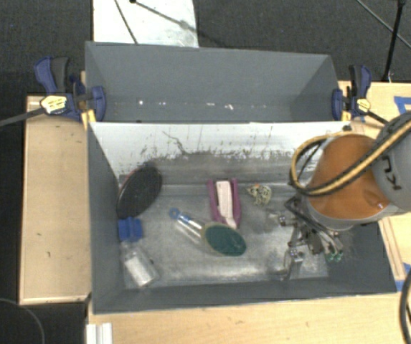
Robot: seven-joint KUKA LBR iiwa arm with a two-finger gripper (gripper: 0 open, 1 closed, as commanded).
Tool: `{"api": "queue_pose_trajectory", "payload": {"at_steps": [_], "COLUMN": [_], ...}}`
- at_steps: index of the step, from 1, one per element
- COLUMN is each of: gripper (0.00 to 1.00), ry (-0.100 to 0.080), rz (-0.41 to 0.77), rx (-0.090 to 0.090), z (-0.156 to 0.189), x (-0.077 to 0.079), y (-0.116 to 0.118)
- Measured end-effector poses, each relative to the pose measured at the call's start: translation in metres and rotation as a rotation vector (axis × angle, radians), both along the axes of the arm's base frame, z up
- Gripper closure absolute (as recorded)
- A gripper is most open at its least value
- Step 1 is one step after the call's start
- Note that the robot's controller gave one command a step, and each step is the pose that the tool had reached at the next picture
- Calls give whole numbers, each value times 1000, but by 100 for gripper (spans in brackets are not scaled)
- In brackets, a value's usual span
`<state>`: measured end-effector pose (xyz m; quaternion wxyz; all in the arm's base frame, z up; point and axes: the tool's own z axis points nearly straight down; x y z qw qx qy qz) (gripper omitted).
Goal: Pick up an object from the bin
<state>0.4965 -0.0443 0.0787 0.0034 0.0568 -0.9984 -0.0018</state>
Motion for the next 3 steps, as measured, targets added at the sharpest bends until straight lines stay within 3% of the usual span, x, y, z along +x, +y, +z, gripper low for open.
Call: {"api": "queue_pose_trajectory", "payload": {"at_steps": [1,2,3], "gripper": [0,0,0], "ry": [-14,-13,-7], "rz": [-151,-253,-265], "rx": [-7,1,-2], "z": [28,55,0], "x": [28,36,13], "y": [-90,43,92]}}
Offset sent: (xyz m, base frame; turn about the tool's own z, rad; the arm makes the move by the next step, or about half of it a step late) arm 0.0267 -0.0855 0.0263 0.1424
